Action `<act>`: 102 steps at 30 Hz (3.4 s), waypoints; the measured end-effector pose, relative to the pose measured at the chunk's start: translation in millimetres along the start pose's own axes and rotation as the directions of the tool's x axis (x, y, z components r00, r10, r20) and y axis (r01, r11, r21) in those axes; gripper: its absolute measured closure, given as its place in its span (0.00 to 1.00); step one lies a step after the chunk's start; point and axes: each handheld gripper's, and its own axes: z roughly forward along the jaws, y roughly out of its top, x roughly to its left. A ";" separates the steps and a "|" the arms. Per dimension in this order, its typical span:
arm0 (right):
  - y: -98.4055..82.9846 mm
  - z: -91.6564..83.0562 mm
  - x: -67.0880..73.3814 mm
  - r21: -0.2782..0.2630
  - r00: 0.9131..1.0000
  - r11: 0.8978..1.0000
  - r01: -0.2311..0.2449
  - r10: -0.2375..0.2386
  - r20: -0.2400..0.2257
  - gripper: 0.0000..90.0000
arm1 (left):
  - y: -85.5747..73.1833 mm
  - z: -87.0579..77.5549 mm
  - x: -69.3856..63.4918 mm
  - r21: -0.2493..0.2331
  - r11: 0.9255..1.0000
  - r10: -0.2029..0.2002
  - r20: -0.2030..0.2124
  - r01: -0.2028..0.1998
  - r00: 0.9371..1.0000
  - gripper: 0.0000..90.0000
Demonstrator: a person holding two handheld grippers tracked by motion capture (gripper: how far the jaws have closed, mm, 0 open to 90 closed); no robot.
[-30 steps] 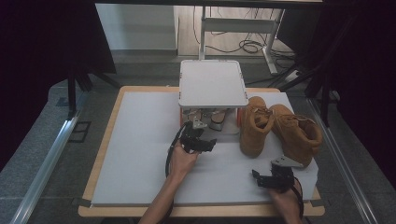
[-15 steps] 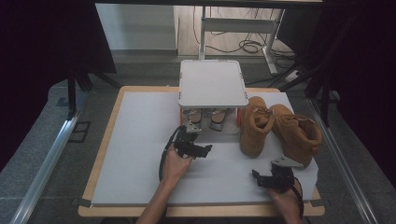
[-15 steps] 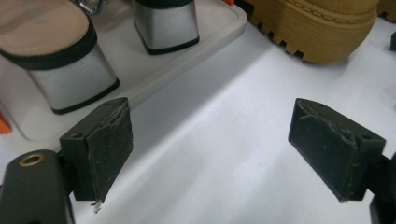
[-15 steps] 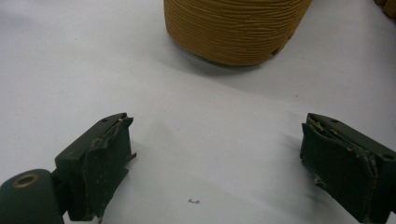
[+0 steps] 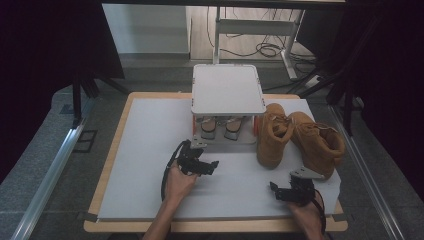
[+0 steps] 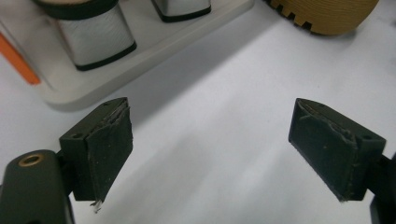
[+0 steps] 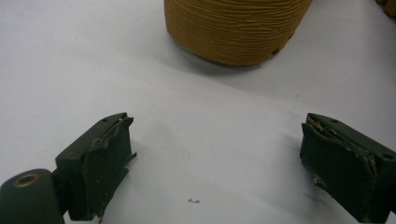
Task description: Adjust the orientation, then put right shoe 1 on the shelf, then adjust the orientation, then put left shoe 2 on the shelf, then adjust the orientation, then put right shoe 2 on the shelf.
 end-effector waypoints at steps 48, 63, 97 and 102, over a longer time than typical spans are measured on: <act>41.2 -2.0 12.8 -0.093 0.989 0.995 0.031 -0.044 -0.144 0.76 | -75.6 -30.5 5.3 0.062 0.998 0.017 -0.092 -0.011 0.996 0.16; 57.3 32.9 21.6 -0.078 0.995 0.997 0.015 -0.023 -0.098 1.00 | -75.8 -30.6 5.3 0.061 0.998 0.017 -0.092 -0.011 0.996 0.16; 48.6 19.4 5.9 -0.032 0.996 0.996 0.084 -0.084 -0.016 1.00 | -75.8 -30.6 5.4 0.060 0.998 0.016 -0.091 -0.011 0.996 0.16; 46.6 17.4 2.9 -0.033 0.997 0.996 0.077 -0.078 -0.012 1.00 | -75.8 -30.6 5.4 0.060 0.998 0.017 -0.092 -0.011 0.996 0.16</act>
